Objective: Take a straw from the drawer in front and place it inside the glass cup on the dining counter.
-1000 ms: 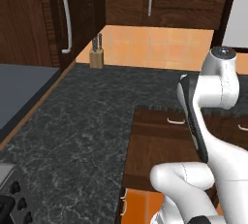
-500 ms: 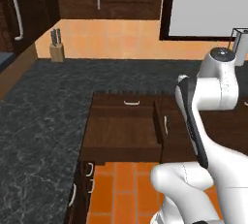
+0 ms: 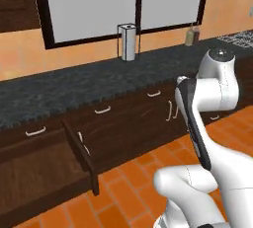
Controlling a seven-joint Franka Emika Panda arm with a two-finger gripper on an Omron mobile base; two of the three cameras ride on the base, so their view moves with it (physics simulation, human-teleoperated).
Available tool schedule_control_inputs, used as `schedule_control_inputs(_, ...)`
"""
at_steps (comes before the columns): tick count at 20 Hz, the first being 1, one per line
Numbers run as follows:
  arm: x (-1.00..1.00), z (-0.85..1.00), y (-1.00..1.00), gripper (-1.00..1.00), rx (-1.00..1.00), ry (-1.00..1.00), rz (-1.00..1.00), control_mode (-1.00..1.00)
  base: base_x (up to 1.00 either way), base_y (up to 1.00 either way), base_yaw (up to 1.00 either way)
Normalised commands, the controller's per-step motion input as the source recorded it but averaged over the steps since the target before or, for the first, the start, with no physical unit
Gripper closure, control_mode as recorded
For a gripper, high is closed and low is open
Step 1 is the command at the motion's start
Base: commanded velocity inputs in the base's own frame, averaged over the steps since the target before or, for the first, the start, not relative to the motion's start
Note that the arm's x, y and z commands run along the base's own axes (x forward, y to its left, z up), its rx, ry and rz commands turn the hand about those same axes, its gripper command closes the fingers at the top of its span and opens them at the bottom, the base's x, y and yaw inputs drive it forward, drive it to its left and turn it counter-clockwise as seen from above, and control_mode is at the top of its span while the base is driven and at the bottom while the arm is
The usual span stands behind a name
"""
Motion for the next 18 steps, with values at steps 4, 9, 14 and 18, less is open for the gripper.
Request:
schedule_control_inputs(4,0.0,0.0,0.0,1.0,0.0,0.0,0.0,1.0,0.0,-0.66,-0.81)
schedule_control_inputs(9,0.0,0.0,0.0,1.0,0.0,0.0,0.0,1.0,0.0,-0.68,-0.77)
schedule_control_inputs(14,0.0,0.0,0.0,1.0,0.0,0.0,0.0,1.0,0.13,-0.57,-0.73)
schedule_control_inputs(18,0.0,0.0,0.0,1.0,0.0,0.0,0.0,1.0,0.16,-0.41,-0.65)
